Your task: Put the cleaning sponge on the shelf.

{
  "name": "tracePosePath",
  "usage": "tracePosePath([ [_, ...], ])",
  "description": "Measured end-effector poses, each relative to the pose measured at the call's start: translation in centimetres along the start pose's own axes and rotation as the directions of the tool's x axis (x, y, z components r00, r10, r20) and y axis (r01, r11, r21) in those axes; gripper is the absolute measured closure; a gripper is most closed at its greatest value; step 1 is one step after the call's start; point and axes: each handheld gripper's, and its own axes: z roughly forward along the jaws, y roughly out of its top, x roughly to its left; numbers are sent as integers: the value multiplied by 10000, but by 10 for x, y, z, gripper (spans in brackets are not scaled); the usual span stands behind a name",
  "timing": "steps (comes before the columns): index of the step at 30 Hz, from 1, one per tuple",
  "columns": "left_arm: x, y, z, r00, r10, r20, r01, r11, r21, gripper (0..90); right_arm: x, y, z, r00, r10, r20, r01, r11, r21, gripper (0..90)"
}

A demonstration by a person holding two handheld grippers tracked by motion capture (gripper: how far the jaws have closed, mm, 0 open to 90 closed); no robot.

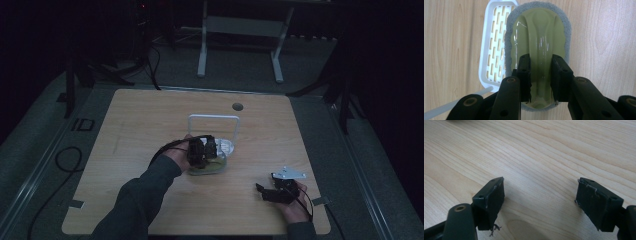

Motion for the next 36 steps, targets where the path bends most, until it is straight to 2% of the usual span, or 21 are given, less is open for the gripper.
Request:
tracePosePath([
  [12, 6, 5, -2, 9993, 372, -22, -372, 9993, -79, 717, 0, 0, 0, 10000, 4, -1, -4, 10000, -6, 222],
  [23, 15, 2, -2, 9993, 385, -3, -385, 9989, -254, 718, 0, 0, 0, 10000, 10, -5, -10, 10000, -5, 222],
  [27, 17, 4, -4, 9986, 538, 8, -538, 9982, -274, 717, 0, 0, 0, 10000, 10, -4, -10, 10000, -6, 222],
  [36, 23, 7, -6, 9975, 663, -238, -670, 9972, -336, 717, 0, 0, 0, 10000, 11, -5, -11, 10000, -5, 221],
])
